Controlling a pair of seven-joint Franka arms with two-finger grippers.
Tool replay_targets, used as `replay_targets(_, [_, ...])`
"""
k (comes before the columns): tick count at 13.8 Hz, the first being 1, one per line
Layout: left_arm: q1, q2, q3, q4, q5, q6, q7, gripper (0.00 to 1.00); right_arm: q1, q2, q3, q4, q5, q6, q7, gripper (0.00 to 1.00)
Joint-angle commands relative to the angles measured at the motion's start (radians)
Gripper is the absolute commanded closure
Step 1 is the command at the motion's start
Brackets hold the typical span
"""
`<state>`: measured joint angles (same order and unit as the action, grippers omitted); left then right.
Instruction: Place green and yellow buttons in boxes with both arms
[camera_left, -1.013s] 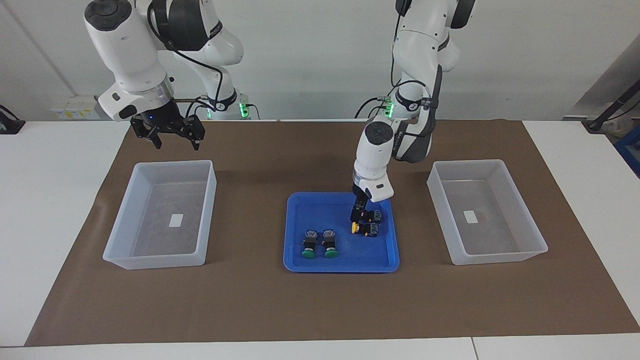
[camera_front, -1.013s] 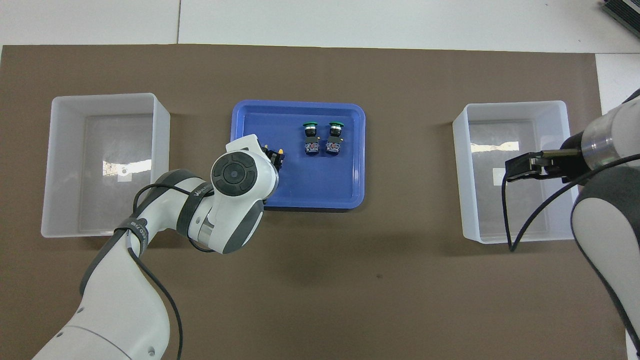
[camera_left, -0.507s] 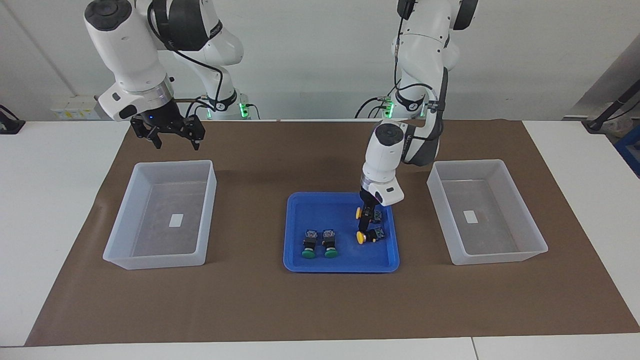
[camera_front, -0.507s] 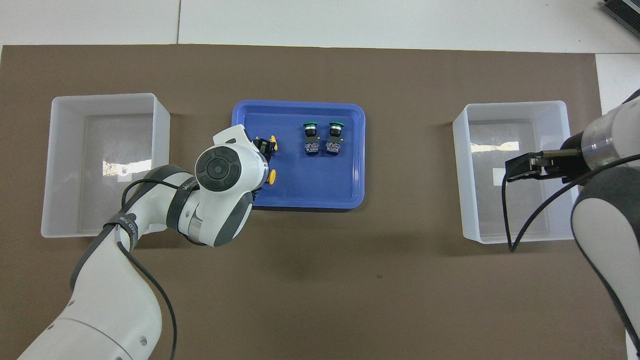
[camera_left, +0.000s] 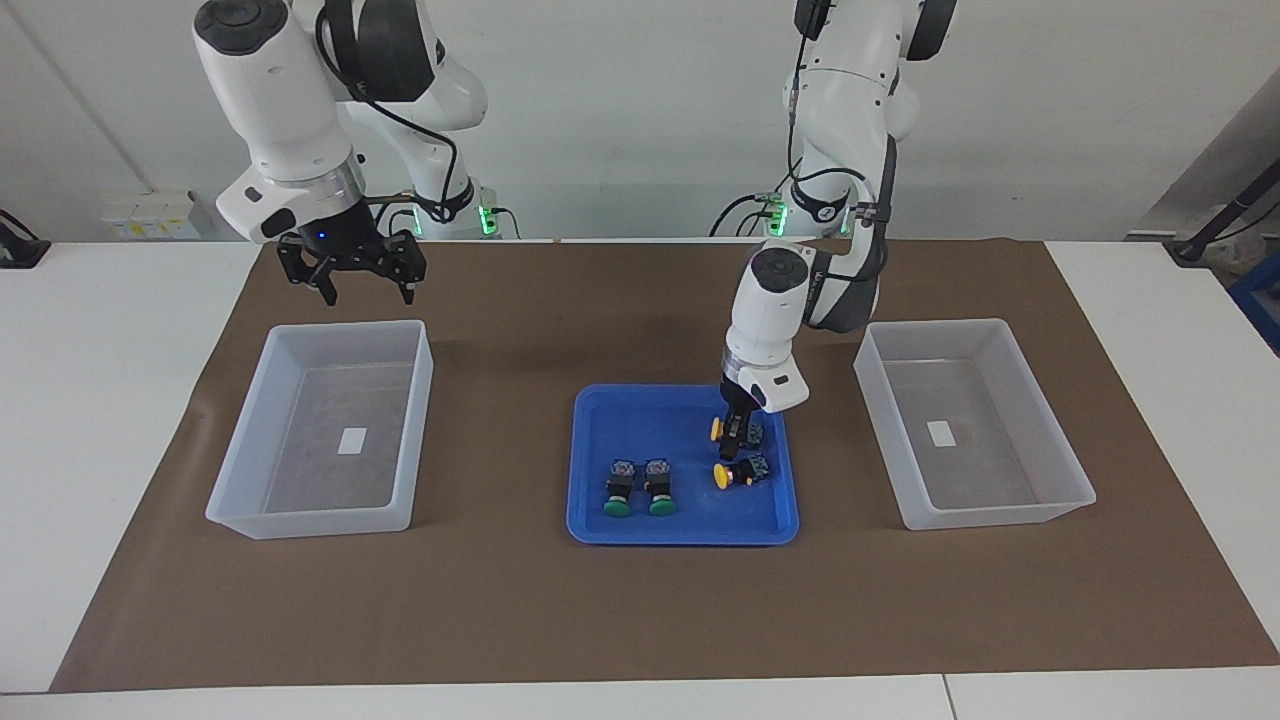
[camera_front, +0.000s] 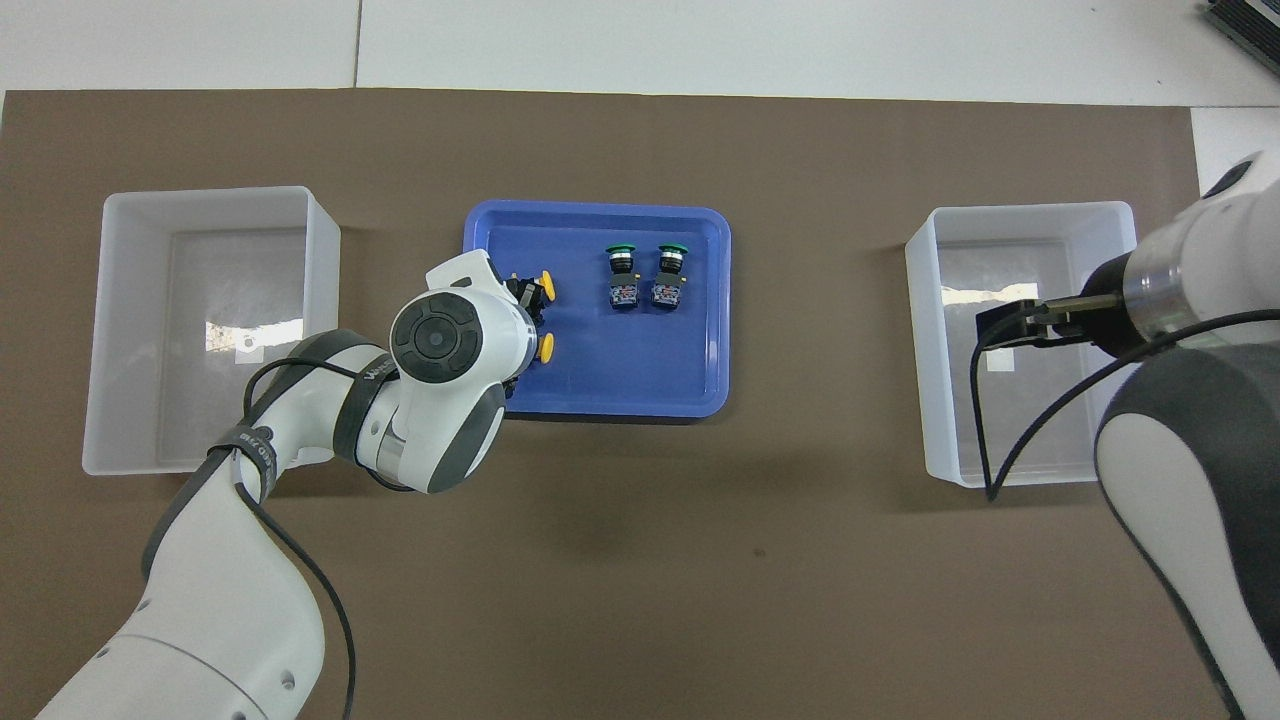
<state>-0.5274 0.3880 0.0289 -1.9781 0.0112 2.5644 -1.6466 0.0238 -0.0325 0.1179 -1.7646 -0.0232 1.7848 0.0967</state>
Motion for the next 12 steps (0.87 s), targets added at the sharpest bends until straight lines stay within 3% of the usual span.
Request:
replay_targets(1, [0.006,0.02,-0.001,0.001,0.003,0.022,-0.002,0.77,0.069,0.057,0.006,-0.026,0.02,0.135,0.058,0.0])
replay_targets(4, [0.006,0.019,-0.001,0.002,0.004,0.007,0.001,1.0,0.157,0.184,0.008,0.023,0.013,0.27,0.176,0.0])
replay_targets(8, [0.018,0.02,0.002,0.076,0.012,-0.104,0.004,1.0,0.249,0.385,0.008,0.169,-0.001,0.387,0.294,0.0])
replay_targets(12, [0.069,0.048,0.0,0.206,0.03,-0.232,0.031,1.0,0.317,0.492,0.006,0.215,-0.047,0.455,0.36,0.0])
